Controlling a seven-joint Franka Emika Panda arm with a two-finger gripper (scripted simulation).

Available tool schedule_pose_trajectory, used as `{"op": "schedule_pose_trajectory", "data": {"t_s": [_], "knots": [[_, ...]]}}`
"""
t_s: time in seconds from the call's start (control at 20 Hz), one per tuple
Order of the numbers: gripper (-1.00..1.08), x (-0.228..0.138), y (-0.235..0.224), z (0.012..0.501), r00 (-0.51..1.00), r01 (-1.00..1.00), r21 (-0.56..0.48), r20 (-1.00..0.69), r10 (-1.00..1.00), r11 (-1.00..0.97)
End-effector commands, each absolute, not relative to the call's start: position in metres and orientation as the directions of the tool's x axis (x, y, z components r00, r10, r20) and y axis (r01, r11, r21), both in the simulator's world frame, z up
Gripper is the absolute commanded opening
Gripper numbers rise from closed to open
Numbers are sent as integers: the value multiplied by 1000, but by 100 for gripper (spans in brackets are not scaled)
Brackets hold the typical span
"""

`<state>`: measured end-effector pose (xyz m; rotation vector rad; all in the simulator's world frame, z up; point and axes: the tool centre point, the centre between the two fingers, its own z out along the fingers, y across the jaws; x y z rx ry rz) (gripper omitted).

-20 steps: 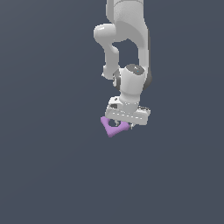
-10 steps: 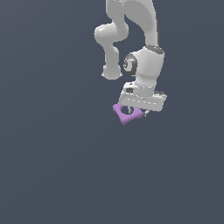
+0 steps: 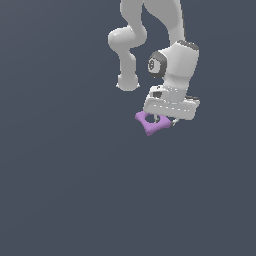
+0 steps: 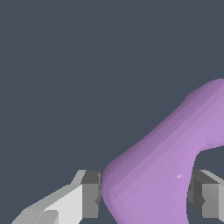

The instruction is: Pick up the object and move it to a goal position.

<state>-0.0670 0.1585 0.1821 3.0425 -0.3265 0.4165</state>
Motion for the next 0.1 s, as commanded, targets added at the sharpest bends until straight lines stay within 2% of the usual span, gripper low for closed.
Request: {"op": "schedule_pose_trajectory", "data": {"t_s": [0.0, 0.05], "knots": [[-100, -68, 161, 184, 941, -216, 25, 271, -201, -976], [-100, -68, 161, 184, 941, -216, 25, 271, -201, -976]]}}
